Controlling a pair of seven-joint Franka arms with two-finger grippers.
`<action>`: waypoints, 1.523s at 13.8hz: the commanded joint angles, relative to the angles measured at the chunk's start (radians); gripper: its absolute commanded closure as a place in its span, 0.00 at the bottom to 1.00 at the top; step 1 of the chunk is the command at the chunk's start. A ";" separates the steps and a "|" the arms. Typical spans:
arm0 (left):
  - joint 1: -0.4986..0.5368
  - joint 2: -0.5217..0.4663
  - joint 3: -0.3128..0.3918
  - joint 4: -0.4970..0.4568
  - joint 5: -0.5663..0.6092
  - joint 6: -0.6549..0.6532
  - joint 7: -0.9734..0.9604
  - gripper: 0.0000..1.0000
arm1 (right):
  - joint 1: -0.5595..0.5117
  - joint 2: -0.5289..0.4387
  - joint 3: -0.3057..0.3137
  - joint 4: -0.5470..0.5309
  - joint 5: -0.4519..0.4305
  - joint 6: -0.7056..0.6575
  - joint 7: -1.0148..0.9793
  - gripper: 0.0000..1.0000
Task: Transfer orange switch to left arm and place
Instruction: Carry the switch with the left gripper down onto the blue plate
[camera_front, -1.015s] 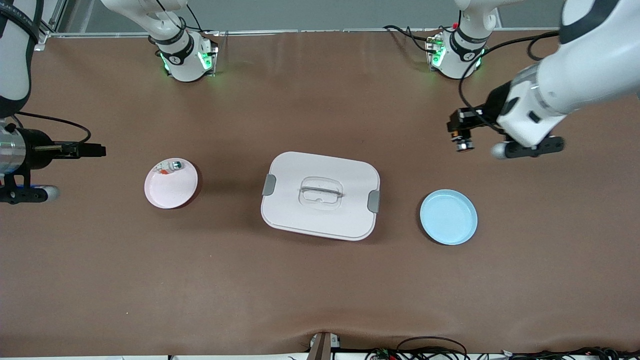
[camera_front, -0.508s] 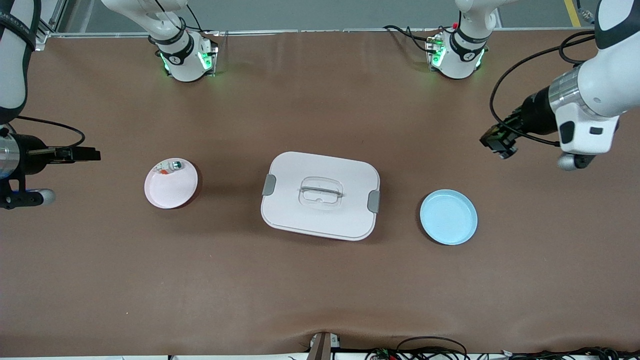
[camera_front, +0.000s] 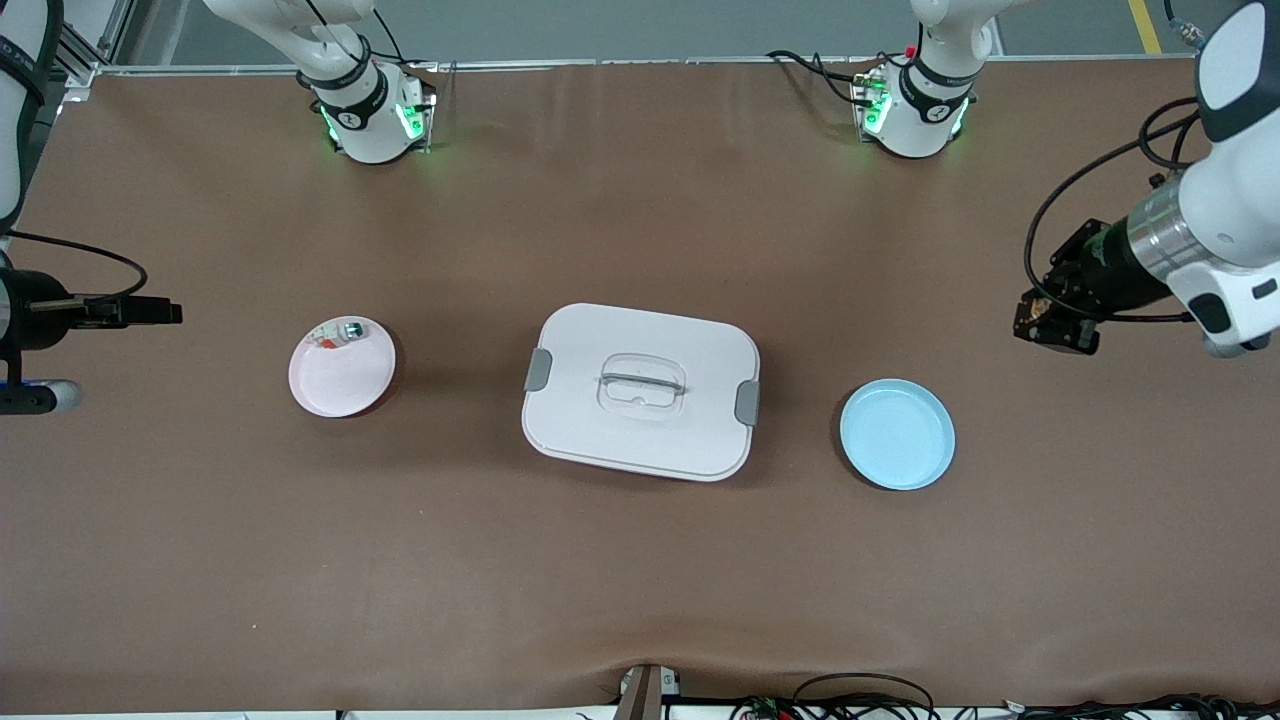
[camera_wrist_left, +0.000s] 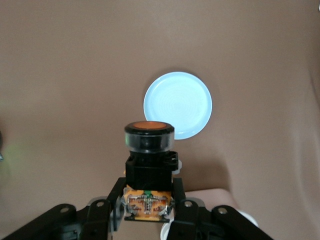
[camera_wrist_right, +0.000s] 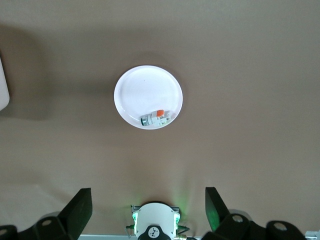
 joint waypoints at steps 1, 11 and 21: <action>0.029 -0.014 -0.008 -0.056 0.030 0.069 -0.068 1.00 | -0.014 -0.034 0.001 0.019 -0.016 0.039 -0.002 0.00; 0.130 -0.148 -0.004 -0.339 -0.100 0.332 0.084 1.00 | -0.025 -0.131 0.010 0.006 -0.008 0.033 -0.004 0.00; 0.043 -0.105 -0.012 -0.598 -0.036 0.646 -0.069 1.00 | -0.046 -0.268 0.004 -0.168 -0.001 0.125 -0.015 0.00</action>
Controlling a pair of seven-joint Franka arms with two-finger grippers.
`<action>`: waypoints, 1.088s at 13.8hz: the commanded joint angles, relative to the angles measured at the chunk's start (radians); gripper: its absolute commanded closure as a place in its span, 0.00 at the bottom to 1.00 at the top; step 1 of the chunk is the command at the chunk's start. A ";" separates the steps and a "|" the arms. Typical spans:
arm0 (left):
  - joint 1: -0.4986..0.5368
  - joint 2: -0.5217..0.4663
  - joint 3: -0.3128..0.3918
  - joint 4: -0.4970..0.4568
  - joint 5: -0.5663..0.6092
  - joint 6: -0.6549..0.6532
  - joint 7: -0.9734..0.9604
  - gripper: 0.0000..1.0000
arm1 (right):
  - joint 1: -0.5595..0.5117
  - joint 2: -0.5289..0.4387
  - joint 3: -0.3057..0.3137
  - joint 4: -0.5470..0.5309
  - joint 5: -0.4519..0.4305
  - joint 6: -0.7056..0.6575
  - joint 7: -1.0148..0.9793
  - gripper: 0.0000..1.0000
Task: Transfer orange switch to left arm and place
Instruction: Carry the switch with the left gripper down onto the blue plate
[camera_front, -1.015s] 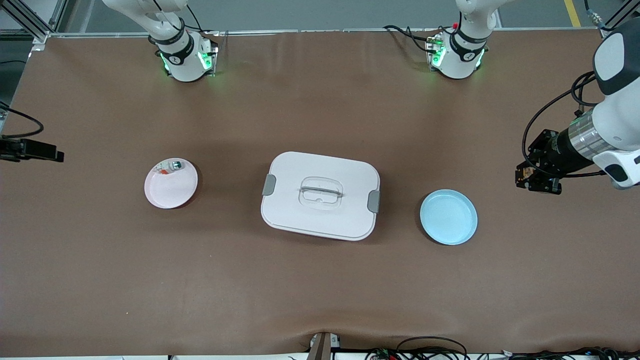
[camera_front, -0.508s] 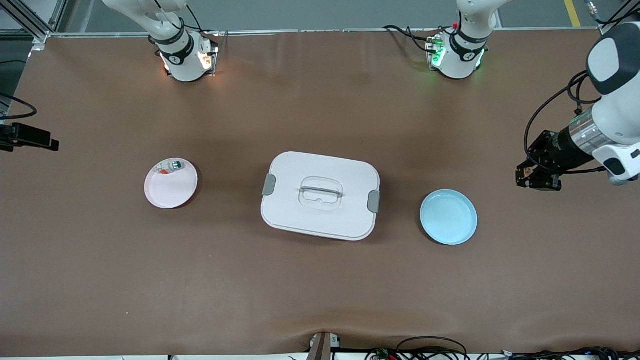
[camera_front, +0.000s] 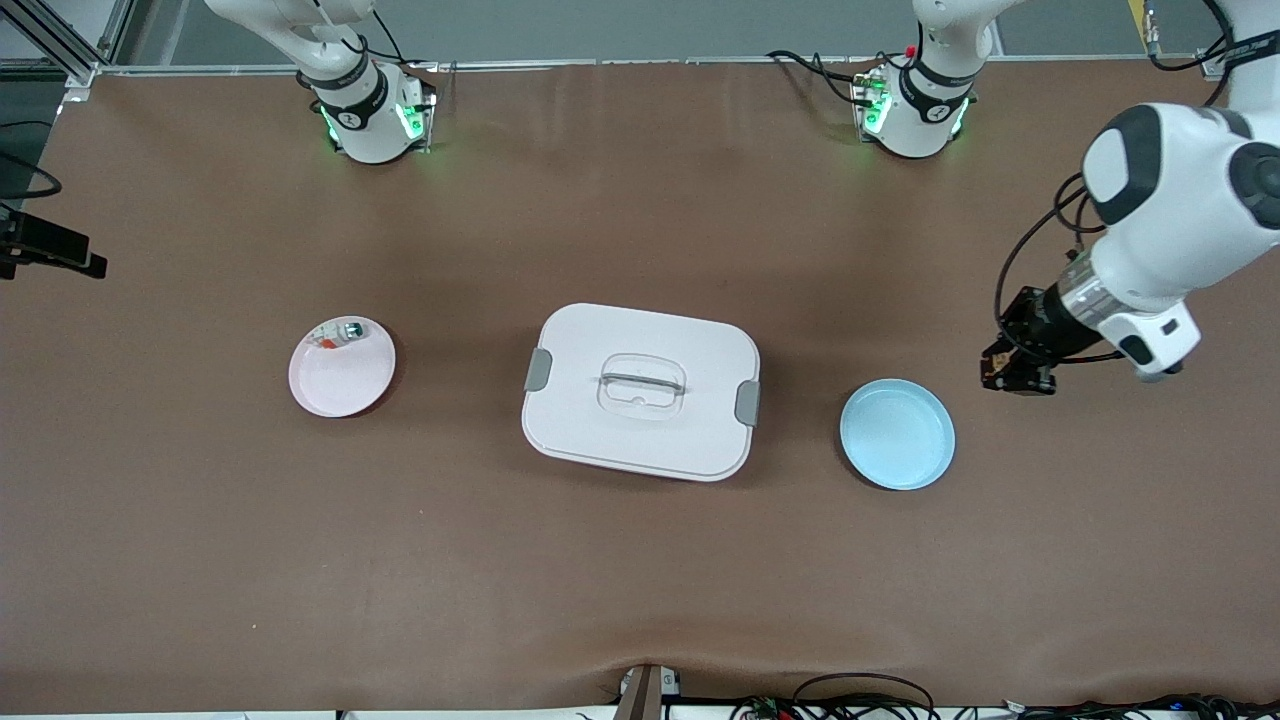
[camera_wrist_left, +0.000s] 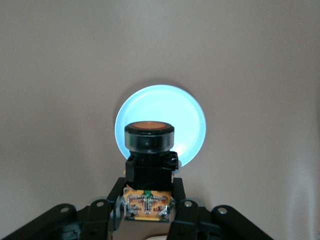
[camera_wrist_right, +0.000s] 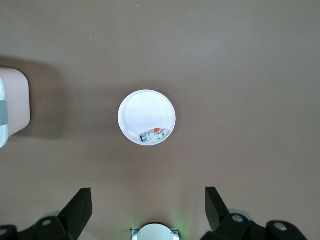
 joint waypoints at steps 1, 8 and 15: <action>-0.045 0.025 -0.002 -0.046 0.065 0.047 -0.089 1.00 | -0.028 -0.033 0.005 -0.039 -0.004 0.025 -0.012 0.00; -0.124 0.213 0.010 -0.019 0.292 0.093 -0.295 1.00 | -0.014 -0.064 0.011 -0.044 -0.007 0.034 -0.016 0.00; -0.309 0.370 0.209 0.081 0.327 0.127 -0.310 1.00 | 0.015 -0.186 0.011 -0.228 -0.012 0.157 -0.016 0.00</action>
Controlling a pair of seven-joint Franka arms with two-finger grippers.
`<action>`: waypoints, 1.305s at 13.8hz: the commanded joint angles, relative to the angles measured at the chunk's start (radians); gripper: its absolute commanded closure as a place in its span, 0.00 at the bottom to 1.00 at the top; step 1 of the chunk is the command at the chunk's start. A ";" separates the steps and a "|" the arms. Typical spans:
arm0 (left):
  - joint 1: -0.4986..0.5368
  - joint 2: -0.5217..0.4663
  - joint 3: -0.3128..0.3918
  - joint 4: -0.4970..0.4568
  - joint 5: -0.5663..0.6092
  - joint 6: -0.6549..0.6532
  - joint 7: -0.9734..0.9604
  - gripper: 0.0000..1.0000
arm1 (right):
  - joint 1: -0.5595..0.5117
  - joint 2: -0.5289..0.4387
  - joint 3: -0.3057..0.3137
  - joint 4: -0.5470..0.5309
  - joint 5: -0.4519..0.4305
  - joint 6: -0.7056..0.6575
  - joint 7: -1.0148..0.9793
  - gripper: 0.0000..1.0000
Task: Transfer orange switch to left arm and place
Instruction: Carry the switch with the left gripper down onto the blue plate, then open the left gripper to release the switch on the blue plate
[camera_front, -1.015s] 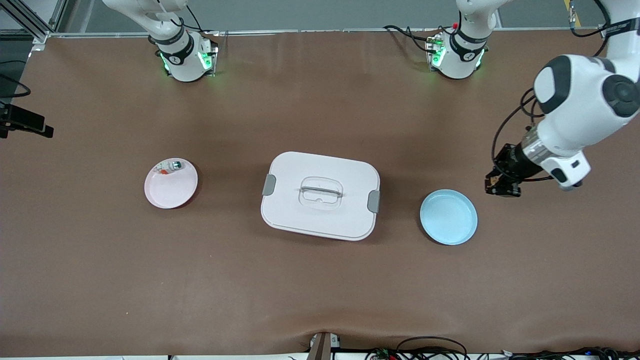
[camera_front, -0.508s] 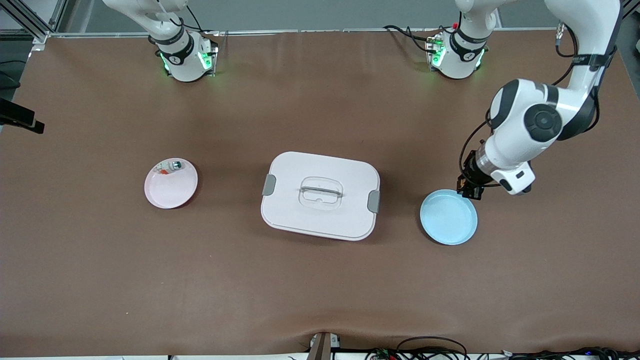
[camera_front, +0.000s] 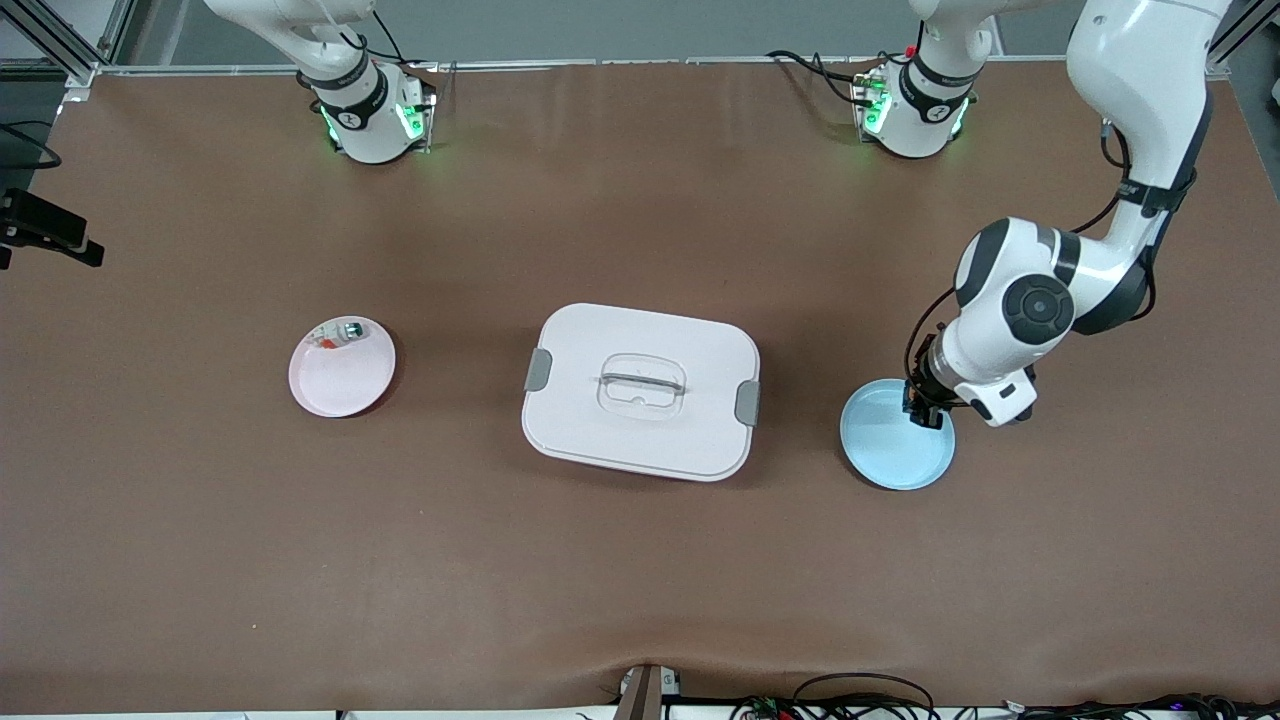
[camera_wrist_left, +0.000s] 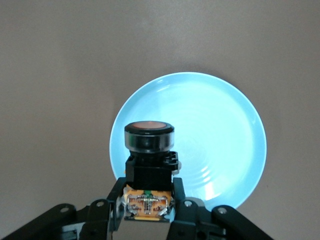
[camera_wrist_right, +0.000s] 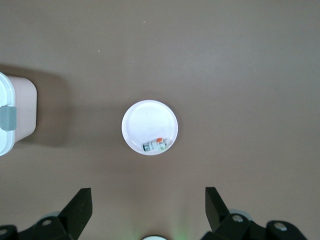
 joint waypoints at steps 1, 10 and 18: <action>-0.036 0.069 0.031 0.050 0.025 0.010 -0.032 1.00 | 0.004 -0.081 0.002 -0.101 -0.012 0.037 -0.011 0.00; -0.065 0.170 0.060 0.117 0.027 0.036 -0.033 1.00 | -0.022 -0.087 0.005 -0.100 -0.007 0.008 0.014 0.00; -0.073 0.221 0.071 0.150 0.025 0.036 -0.043 1.00 | -0.040 -0.087 0.030 -0.097 -0.009 0.011 0.115 0.00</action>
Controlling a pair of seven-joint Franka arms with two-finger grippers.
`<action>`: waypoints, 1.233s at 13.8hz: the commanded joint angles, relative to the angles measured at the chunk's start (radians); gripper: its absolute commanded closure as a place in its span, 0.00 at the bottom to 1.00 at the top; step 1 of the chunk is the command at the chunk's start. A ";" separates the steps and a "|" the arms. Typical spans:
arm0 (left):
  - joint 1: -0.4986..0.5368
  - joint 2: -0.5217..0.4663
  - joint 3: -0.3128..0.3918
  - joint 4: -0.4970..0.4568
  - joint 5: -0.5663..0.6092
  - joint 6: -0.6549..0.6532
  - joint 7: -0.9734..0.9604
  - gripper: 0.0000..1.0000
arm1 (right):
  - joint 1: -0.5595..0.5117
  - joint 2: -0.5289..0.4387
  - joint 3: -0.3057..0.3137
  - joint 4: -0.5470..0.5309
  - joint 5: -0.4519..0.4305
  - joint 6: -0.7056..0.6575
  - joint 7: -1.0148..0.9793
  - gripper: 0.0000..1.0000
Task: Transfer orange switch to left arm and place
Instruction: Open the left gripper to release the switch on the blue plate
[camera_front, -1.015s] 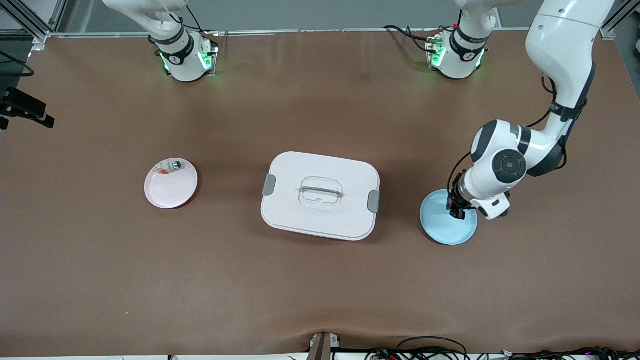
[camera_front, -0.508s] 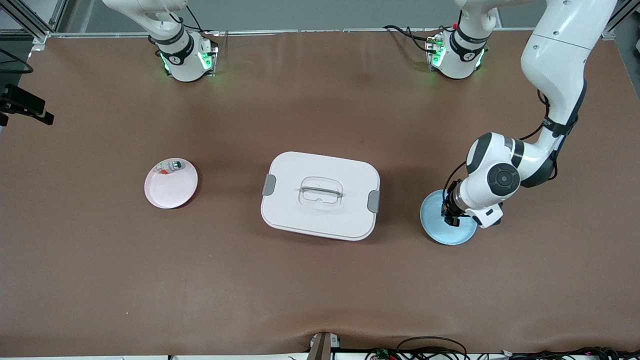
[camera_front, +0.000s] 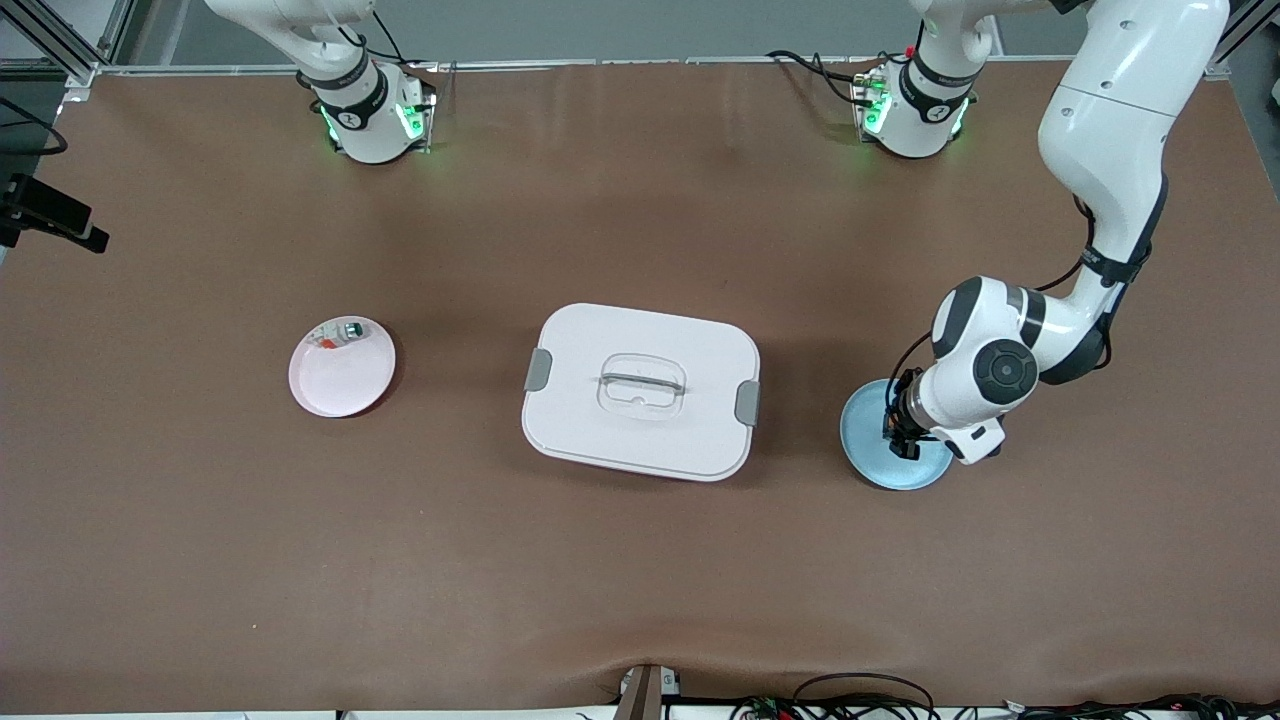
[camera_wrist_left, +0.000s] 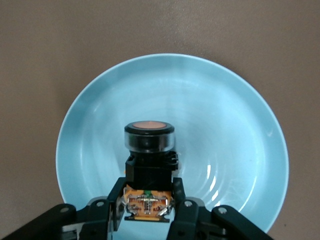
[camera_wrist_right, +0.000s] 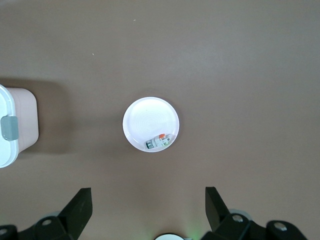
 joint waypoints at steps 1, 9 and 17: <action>-0.018 0.021 0.014 0.023 0.024 0.000 -0.031 1.00 | -0.024 -0.028 0.020 -0.028 -0.009 0.004 0.011 0.00; -0.016 0.025 0.015 0.026 0.025 0.001 -0.029 1.00 | -0.091 -0.028 0.093 -0.028 -0.010 0.006 0.006 0.00; -0.016 0.023 0.015 0.028 0.025 0.017 -0.009 0.00 | -0.059 -0.030 0.087 -0.031 -0.012 0.001 -0.043 0.00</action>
